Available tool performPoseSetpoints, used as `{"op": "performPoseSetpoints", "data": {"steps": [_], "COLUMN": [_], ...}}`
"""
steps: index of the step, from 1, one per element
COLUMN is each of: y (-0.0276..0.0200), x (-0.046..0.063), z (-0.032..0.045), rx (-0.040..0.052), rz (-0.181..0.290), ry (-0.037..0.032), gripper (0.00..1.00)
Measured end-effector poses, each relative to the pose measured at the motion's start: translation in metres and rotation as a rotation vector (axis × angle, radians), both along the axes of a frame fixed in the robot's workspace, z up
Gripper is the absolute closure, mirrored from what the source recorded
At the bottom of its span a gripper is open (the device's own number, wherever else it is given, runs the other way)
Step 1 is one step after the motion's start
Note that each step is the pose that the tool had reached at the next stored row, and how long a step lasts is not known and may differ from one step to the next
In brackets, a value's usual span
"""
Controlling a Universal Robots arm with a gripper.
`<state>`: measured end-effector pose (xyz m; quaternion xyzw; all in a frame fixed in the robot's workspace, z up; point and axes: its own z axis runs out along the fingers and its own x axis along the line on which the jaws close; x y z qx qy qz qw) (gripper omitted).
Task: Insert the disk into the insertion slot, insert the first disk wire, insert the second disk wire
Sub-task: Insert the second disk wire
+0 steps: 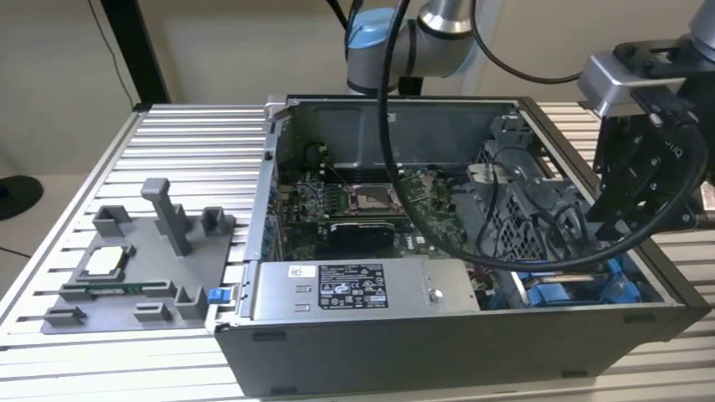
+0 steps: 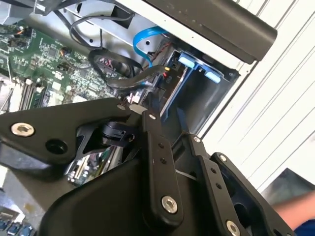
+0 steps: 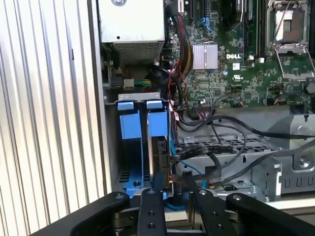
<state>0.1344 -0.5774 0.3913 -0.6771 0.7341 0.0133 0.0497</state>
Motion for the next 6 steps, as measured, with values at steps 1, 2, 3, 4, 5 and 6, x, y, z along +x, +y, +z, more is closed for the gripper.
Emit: {"op": "performPoseSetpoints", "data": {"steps": [1,2,3,4,5,6], "y": [-0.0001,-0.0001,-0.0001,-0.0001,0.0,-0.0001], "x": [0.0,0.0,0.0,0.0,0.0,0.0], "z": [0.0002,0.0004,0.0006,0.0009,0.0012,0.0013], "rx": [-0.0001,-0.0001,-0.0002,-0.0004,-0.0005,-0.0005], "rz": [0.0,0.0,0.0,0.0,0.0,0.0], "ry": [0.0,0.0,-0.0001,0.0,0.0,0.0], "gripper": [0.0,0.0,0.0,0.0,0.0,0.0]}}
